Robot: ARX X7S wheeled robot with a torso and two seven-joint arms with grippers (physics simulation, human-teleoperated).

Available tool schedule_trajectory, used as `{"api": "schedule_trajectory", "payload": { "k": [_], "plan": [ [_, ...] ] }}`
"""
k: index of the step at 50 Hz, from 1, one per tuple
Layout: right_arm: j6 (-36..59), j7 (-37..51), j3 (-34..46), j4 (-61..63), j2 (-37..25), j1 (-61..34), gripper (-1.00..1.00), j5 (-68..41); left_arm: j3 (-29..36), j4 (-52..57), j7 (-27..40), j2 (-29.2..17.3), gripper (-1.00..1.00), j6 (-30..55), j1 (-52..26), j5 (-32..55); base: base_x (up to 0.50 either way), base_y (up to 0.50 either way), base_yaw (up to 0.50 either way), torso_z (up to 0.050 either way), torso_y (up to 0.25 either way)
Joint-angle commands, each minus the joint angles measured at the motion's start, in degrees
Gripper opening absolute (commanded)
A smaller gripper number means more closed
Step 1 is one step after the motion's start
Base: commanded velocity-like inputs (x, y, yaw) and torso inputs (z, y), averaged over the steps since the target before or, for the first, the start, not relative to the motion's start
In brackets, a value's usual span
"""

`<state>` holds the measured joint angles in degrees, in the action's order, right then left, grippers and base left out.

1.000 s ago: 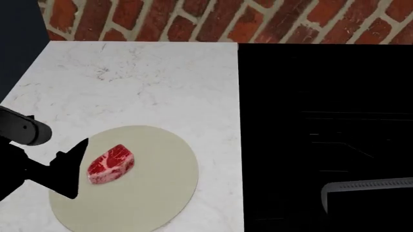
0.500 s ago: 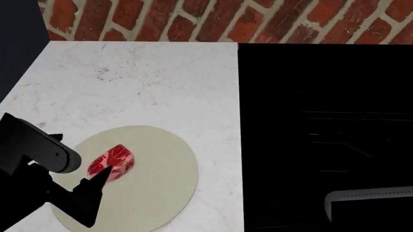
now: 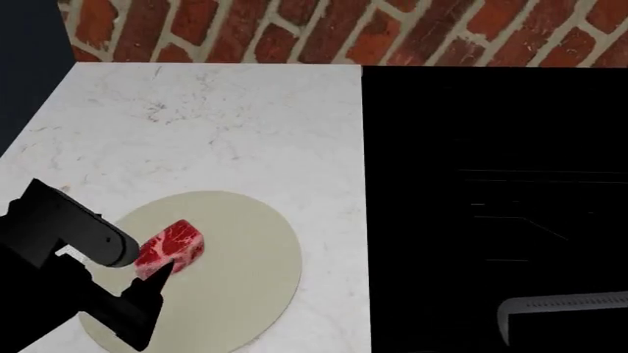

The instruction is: Pick the pork loin from the plate and place it in the pan.

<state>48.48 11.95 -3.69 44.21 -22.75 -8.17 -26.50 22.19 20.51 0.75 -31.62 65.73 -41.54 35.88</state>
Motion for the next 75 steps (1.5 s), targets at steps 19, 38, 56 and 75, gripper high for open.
{"api": "schedule_trajectory", "payload": {
  "k": [19, 38, 56, 75],
  "plan": [
    [0.8, 0.1, -2.9, 1.8, 1.0, 0.9, 1.00, -2.1, 1.9, -7.0, -3.9, 2.5, 1.00, -3.6, -3.1, -2.1, 0.00, 0.00, 0.00, 0.000, 0.000],
    [0.0, 0.7, -3.0, 1.8, 1.0, 2.2, 1.00, -2.2, 5.2, -13.6, -5.8, 4.0, 1.00, -6.7, -5.3, -4.4, 0.00, 0.00, 0.00, 0.000, 0.000],
    [0.3, 1.2, -3.3, 2.4, 0.8, 2.4, 1.00, -3.0, 6.3, -15.1, -6.1, 4.2, 1.00, -7.6, -4.7, -4.9, 0.00, 0.00, 0.00, 0.000, 0.000],
    [0.4, 1.9, -3.4, 2.7, 0.7, 3.2, 1.00, -3.6, 7.5, -16.1, -6.4, 4.3, 1.00, -8.0, -4.8, -5.3, 0.00, 0.00, 0.00, 0.000, 0.000]
  ]
}}
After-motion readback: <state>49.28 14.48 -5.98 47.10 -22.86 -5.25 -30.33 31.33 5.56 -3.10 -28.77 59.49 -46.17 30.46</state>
